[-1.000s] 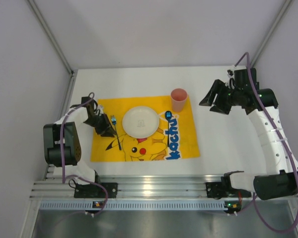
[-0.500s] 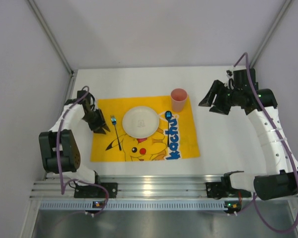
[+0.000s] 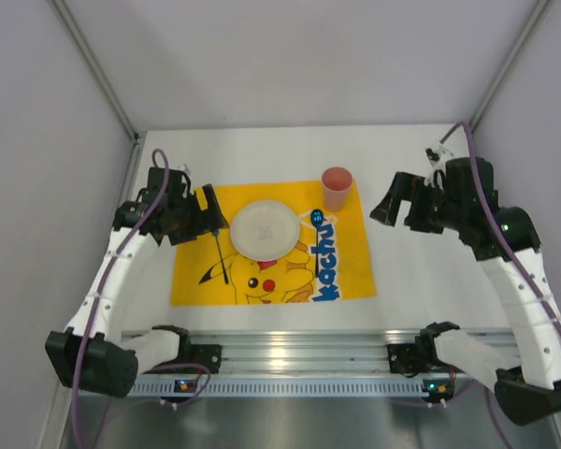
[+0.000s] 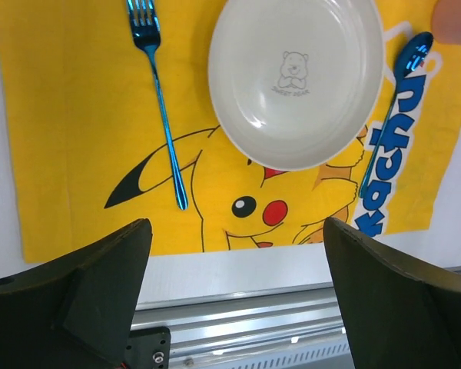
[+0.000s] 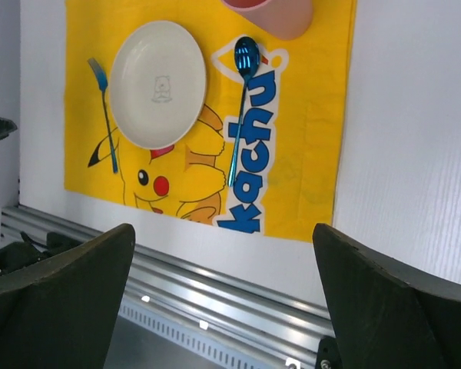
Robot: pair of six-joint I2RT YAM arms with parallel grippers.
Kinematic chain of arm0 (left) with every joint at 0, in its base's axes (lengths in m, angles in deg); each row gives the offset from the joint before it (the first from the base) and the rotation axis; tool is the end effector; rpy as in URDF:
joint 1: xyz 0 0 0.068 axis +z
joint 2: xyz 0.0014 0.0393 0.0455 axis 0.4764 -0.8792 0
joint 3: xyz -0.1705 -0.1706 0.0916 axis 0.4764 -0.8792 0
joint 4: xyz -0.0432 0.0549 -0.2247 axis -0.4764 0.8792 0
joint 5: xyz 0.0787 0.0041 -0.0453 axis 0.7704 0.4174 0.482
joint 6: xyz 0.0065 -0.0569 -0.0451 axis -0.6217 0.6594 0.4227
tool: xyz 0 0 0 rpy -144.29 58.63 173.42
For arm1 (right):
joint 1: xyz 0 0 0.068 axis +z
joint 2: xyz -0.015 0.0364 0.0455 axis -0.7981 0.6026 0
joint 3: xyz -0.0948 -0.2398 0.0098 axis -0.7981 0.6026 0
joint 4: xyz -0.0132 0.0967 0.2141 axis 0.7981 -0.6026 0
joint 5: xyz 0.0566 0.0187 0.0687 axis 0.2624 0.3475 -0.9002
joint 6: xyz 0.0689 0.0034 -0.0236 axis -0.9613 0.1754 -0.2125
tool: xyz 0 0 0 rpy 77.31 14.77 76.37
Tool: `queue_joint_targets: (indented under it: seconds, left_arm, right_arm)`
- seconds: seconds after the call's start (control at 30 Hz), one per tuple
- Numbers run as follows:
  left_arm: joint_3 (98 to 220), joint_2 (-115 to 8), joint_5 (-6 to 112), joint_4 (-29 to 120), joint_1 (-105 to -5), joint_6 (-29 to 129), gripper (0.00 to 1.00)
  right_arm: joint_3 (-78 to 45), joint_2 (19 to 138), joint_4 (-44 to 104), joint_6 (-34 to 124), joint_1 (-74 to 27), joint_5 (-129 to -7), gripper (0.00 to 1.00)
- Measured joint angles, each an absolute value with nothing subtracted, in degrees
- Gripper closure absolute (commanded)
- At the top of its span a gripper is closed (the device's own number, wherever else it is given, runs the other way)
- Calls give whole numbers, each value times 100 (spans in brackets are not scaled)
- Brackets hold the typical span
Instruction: Set the dinner table for one person
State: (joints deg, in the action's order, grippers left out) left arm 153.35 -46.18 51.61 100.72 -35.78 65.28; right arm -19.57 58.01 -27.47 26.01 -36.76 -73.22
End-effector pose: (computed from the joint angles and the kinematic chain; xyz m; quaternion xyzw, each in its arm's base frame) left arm 0.2183 -0.0382 0.2896 -0.1374 0.9401 -0.1648 0.2650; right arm 0.1749 0.0643 0.3683 0.0314 0.9019 0.2424 0.3560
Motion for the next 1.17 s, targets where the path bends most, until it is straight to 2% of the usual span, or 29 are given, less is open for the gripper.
queue_joint_targets:
  seconds: [0.23, 0.47, 0.77, 0.97, 1.17]
  left_arm:
    - [15337, -3849, 6584, 10075, -4942, 6788, 2]
    - [15348, -2916, 8138, 10044, -5141, 6738, 1]
    - [14581, -1482, 9198, 9410, -5143, 6215, 1]
    - [14126, -885, 9369, 9185, -5143, 5802, 2]
    - [14093, -789, 9382, 9049, -5143, 5601, 1]
  right_arm:
    - [-833, 3954, -2727, 2839, -3643, -7117, 0]
    - [52, 2682, -2959, 2631, -3643, -7101, 0]
    - [371, 2206, -3090, 2387, -3639, -7495, 0]
    - [426, 2144, -2926, 2328, -3635, -7720, 0]
    - [633, 2278, -2755, 2323, -3630, -7956, 0]
